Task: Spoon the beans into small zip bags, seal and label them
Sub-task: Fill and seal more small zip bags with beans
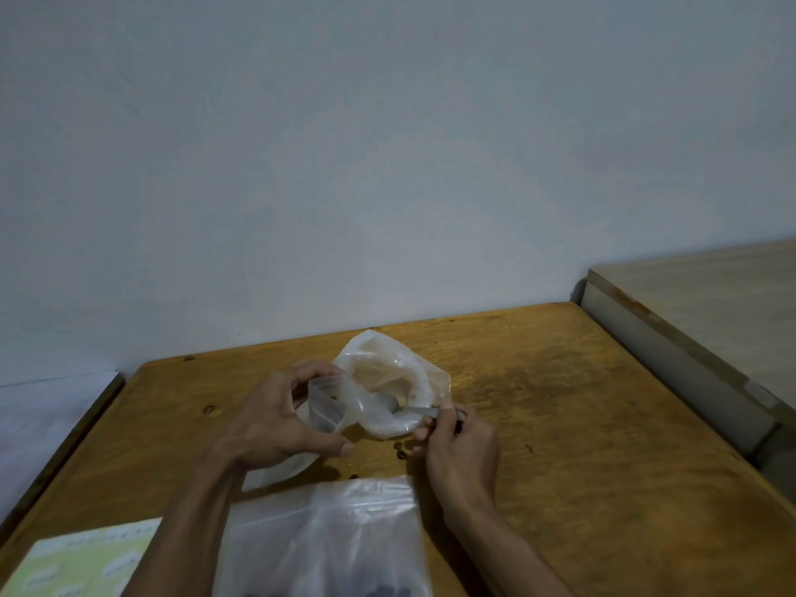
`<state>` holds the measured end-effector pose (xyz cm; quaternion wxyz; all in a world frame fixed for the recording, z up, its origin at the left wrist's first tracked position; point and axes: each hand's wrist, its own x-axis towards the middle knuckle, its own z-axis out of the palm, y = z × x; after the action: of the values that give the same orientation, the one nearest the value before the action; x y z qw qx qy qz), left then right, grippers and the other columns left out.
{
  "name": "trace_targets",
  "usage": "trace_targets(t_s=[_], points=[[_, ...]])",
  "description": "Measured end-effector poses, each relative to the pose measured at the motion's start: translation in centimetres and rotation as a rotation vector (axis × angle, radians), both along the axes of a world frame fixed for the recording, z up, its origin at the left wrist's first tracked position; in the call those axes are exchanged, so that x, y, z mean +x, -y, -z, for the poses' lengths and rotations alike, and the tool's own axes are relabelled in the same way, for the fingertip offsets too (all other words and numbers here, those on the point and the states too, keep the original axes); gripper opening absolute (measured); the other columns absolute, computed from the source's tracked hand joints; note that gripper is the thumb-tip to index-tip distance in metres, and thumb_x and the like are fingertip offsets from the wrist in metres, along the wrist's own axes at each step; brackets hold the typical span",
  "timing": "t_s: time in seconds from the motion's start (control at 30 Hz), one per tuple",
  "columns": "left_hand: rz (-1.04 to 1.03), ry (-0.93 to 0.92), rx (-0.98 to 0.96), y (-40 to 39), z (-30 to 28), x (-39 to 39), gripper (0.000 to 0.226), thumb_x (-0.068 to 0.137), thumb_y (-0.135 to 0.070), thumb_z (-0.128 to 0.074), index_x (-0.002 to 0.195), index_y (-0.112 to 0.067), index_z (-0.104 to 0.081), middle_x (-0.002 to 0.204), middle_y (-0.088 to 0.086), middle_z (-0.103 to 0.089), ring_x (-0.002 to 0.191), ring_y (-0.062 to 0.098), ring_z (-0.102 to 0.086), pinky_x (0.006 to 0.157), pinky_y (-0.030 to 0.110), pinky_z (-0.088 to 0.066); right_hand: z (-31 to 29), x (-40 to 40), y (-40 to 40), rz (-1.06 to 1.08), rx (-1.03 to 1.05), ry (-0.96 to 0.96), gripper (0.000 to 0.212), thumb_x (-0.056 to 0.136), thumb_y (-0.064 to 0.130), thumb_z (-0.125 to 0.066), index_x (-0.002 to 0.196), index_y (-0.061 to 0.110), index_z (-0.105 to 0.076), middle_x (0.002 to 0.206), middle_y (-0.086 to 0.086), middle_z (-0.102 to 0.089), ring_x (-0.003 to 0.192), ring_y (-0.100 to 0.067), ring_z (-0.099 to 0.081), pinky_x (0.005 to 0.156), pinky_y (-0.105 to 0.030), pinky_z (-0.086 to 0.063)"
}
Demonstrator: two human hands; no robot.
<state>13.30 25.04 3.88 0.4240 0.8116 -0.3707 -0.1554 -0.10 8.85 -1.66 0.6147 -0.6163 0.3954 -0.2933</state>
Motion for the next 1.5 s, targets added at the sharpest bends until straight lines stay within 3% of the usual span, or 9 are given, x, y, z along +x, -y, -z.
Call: trace_targets(t_s=[0.13,0.27,0.4,0.47,0.63,0.93,1.07,1.27,1.5], points=[[0.002,0.003,0.011,0.5,-0.3,0.6,0.081,0.047,-0.013,-0.101,0.116,-0.031,-0.064,0.110,-0.025,-0.070,0.108,-0.007,-0.063,0.088,0.010,-0.051,0.4,0.6,0.7,0.023,0.282,0.055,0.026,0.104,0.023,-0.049,0.094,0.007,-0.068,0.078,-0.009,-0.076,0.066,-0.018,-0.072,0.062,-0.028,-0.059],[0.010,0.022,0.097,-0.3,-0.1,0.4,0.079,0.047,-0.016,-0.101,0.112,-0.036,-0.061,0.114,-0.013,-0.066,0.102,-0.009,-0.063,0.082,0.009,-0.051,0.4,0.5,0.8,0.027,0.331,0.094,0.026,0.103,0.022,-0.051,0.092,0.006,-0.069,0.075,-0.010,-0.077,0.066,-0.020,-0.073,0.067,-0.033,-0.063],[-0.015,0.041,0.254,-1.1,0.2,0.6,0.088,0.036,-0.049,-0.101,0.115,-0.037,-0.064,0.113,-0.019,-0.065,0.108,0.001,-0.060,0.093,0.025,-0.052,0.6,0.8,1.0,0.027,0.390,0.121,0.025,0.103,0.022,-0.053,0.094,0.006,-0.069,0.072,-0.010,-0.077,0.062,-0.018,-0.071,0.068,-0.035,-0.063],[-0.036,0.054,0.277,-1.5,0.4,0.8,0.094,0.030,-0.059,-0.098,0.116,-0.038,-0.066,0.113,-0.019,-0.068,0.111,0.003,-0.061,0.100,0.035,-0.052,0.6,0.9,1.2,0.022,0.401,0.138,0.023,0.103,0.023,-0.054,0.096,0.006,-0.068,0.073,-0.011,-0.077,0.061,-0.018,-0.070,0.067,-0.036,-0.062],[-0.056,0.095,0.275,-1.6,1.0,0.6,0.086,0.035,-0.053,-0.098,0.113,-0.043,-0.064,0.112,-0.022,-0.067,0.109,0.000,-0.060,0.097,0.034,-0.053,0.0,0.4,1.7,-0.015,0.351,0.146,0.021,0.102,0.024,-0.053,0.096,0.010,-0.068,0.076,-0.013,-0.077,0.062,-0.020,-0.069,0.070,-0.041,-0.063],[-0.076,0.113,0.263,-1.7,2.1,0.8,0.100,0.033,-0.060,-0.095,0.124,-0.039,-0.060,0.123,-0.018,-0.061,0.116,0.005,-0.057,0.102,0.037,-0.052,-2.8,-0.3,2.9,-0.043,0.261,0.162,0.020,0.102,0.022,-0.053,0.090,0.012,-0.066,0.076,-0.011,-0.075,0.064,-0.019,-0.070,0.063,-0.032,-0.059],[-0.081,0.101,0.205,-1.6,2.0,0.8,0.096,0.034,-0.053,-0.098,0.122,-0.038,-0.061,0.118,-0.017,-0.064,0.113,0.002,-0.058,0.096,0.026,-0.051,-2.6,-0.3,2.9,-0.069,0.241,0.113,0.020,0.102,0.022,-0.053,0.092,0.011,-0.066,0.076,-0.014,-0.075,0.061,-0.021,-0.067,0.071,-0.045,-0.062],[-0.072,0.115,0.180,-1.3,1.5,0.3,0.100,0.033,-0.053,-0.098,0.124,-0.038,-0.060,0.119,-0.021,-0.063,0.113,-0.002,-0.058,0.098,0.028,-0.052,-1.4,0.1,2.1,-0.065,0.072,-0.020,0.023,0.104,0.023,-0.049,0.089,0.017,-0.066,0.070,-0.006,-0.075,0.058,-0.014,-0.069,0.050,-0.021,-0.050],[-0.013,0.162,0.075,-0.3,0.7,-0.5,0.085,0.041,-0.032,-0.103,0.116,-0.037,-0.063,0.114,-0.027,-0.064,0.108,-0.013,-0.058,0.089,0.009,-0.049,-0.9,0.3,1.5,-0.054,0.139,-0.018,0.022,0.103,0.023,-0.050,0.088,0.016,-0.064,0.072,-0.005,-0.074,0.058,-0.014,-0.068,0.055,-0.026,-0.058]])
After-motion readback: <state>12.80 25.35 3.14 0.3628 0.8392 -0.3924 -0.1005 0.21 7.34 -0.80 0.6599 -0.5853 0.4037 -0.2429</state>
